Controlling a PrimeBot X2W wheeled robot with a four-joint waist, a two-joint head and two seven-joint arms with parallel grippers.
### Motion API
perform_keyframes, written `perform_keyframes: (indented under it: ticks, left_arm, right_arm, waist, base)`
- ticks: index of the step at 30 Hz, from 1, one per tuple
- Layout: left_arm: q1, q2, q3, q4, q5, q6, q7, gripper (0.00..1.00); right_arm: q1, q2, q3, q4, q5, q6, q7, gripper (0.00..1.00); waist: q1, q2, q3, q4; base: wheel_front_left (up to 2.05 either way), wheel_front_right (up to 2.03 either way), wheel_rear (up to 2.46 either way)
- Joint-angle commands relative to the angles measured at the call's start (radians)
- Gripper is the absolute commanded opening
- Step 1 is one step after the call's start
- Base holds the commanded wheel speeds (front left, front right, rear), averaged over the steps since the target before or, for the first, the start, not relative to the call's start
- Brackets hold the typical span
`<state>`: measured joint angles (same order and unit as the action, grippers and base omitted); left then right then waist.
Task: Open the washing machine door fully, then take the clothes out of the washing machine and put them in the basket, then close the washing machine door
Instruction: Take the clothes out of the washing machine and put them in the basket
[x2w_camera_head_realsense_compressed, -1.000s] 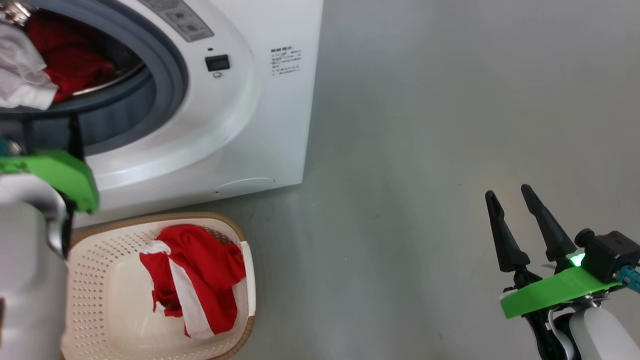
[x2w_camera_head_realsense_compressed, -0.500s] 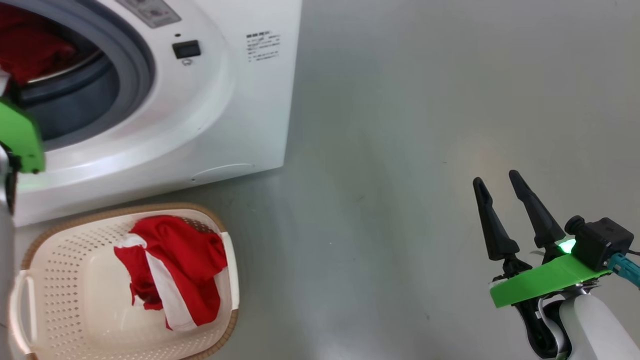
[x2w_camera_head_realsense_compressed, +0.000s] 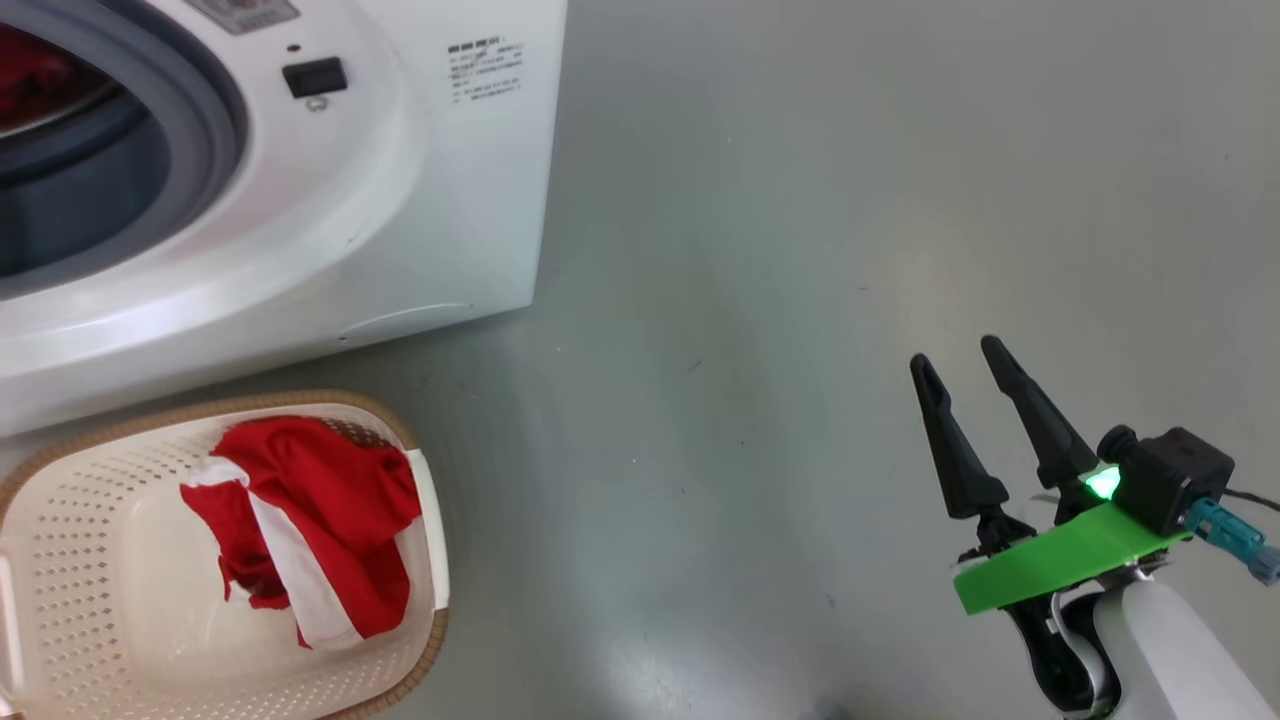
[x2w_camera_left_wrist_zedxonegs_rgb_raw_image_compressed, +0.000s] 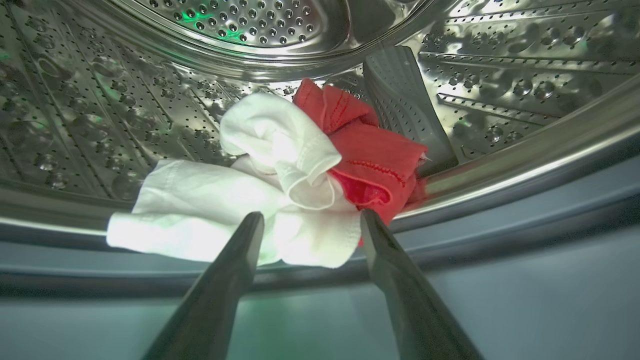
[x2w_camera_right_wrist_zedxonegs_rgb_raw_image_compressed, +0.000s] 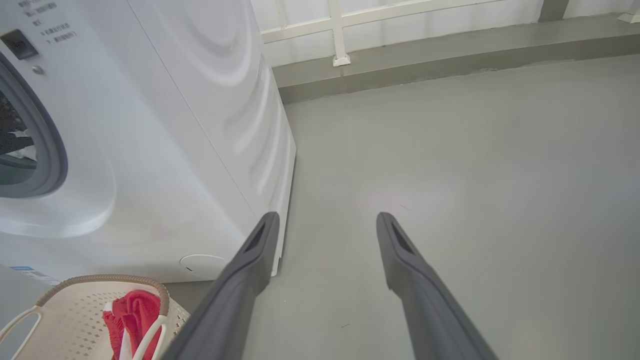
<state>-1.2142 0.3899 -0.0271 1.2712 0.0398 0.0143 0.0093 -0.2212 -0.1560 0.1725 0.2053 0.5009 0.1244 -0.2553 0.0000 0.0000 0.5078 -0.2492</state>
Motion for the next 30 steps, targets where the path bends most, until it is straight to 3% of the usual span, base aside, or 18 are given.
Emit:
perform_keyframes:
  ticks: [1, 13, 14, 16, 19, 30]
  left_arm:
    - [-0.019, 0.061, 0.006, -0.015, 0.004, 0.011, 0.006, 1.0]
    - [-0.039, 0.086, -0.013, 0.005, -0.006, 0.017, 0.021, 1.0]
    - [-0.039, 0.087, -0.014, 0.006, -0.008, 0.018, 0.021, 0.96]
    - [-0.037, 0.09, -0.016, 0.008, -0.012, 0.019, 0.019, 0.47]
    - [-0.034, 0.093, -0.018, 0.01, -0.017, 0.019, 0.014, 0.0]
    - [-0.015, 0.066, -0.011, 0.013, -0.061, 0.007, -0.095, 0.0]
  right_arm:
    - [-0.017, -0.01, 0.019, -0.026, 0.007, 0.006, -0.006, 1.0]
    - [-0.032, -0.012, 0.035, -0.028, 0.015, 0.006, -0.006, 1.0]
    - [-0.033, -0.012, 0.035, -0.028, 0.015, 0.006, -0.006, 1.0]
    - [-0.034, -0.013, 0.035, -0.029, 0.015, 0.006, -0.006, 1.0]
    - [-0.035, -0.014, 0.035, -0.031, 0.013, 0.006, -0.006, 1.0]
    - [-0.038, -0.016, 0.028, -0.029, 0.007, 0.006, -0.006, 1.0]
  waist:
    - [0.0, 0.0, 0.015, -0.007]
    - [0.0, 0.0, 0.04, -0.025]
    - [0.0, 0.0, 0.04, -0.026]
    - [0.0, 0.0, 0.041, -0.028]
    - [0.0, 0.0, 0.042, -0.029]
    - [0.0, 0.0, 0.025, -0.011]
  base:
    - [0.0, 0.0, 0.0]
    - [0.0, 0.0, 0.0]
    - [0.0, 0.0, 0.0]
    - [0.0, 0.0, 0.0]
    - [0.0, 0.0, 0.0]
    - [0.0, 0.0, 0.0]
